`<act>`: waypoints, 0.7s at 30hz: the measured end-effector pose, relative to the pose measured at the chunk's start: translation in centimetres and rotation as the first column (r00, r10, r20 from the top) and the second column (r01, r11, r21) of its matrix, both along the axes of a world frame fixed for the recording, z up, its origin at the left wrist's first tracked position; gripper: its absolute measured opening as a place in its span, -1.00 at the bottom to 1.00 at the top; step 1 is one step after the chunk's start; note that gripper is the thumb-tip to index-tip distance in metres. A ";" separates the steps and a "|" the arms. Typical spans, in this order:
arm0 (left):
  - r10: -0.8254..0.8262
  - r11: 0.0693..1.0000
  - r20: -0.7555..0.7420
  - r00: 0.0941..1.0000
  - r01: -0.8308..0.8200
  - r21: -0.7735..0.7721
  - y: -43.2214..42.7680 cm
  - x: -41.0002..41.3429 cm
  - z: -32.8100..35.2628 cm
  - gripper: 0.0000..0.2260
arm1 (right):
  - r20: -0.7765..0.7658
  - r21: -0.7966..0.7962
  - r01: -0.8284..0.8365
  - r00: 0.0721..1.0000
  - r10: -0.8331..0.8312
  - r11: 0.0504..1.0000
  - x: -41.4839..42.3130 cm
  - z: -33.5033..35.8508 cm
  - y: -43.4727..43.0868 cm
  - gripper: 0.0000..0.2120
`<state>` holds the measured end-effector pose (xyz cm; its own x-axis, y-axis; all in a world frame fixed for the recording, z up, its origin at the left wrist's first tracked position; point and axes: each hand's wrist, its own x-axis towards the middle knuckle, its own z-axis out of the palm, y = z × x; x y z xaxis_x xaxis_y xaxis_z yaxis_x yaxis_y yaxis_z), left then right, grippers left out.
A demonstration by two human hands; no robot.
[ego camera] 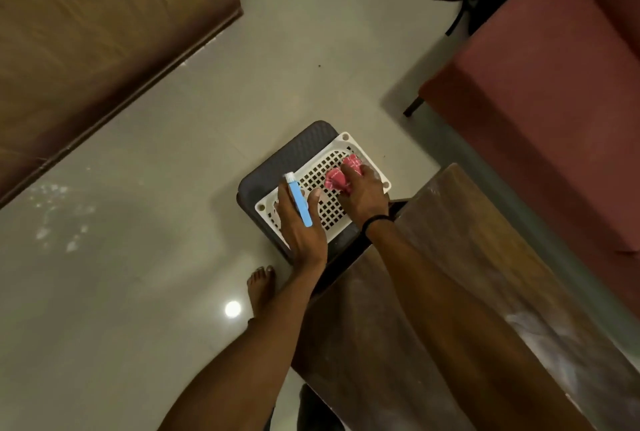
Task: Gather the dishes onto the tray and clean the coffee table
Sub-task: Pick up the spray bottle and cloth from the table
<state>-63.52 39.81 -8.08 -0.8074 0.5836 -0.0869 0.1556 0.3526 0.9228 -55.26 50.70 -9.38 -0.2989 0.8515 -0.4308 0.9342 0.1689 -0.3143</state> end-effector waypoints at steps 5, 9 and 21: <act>0.122 0.992 -0.084 0.989 -0.124 -0.010 1.1 0.2 -2.2 -0.46 | 0.062 -0.043 -0.014 0.998 0.017 0.999 -1.5 -4.1 0.7 -0.39; 0.139 0.989 -0.153 0.978 -0.146 -0.037 1.5 0.6 -2.3 -0.43 | 0.101 -0.017 -0.035 0.994 0.036 0.999 -2.1 -5.2 0.0 -0.40; 0.072 0.996 -0.175 0.982 -0.079 -0.031 1.0 0.3 -2.8 -0.43 | 0.129 -0.023 -0.077 0.988 0.080 0.997 -2.3 -7.5 -2.2 -0.37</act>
<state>-63.23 40.82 -10.91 -0.8539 0.5192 0.0372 0.2834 0.4038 0.8698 -57.53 48.54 -16.85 -0.3052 0.8195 -0.4850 0.9513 0.2386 -0.1953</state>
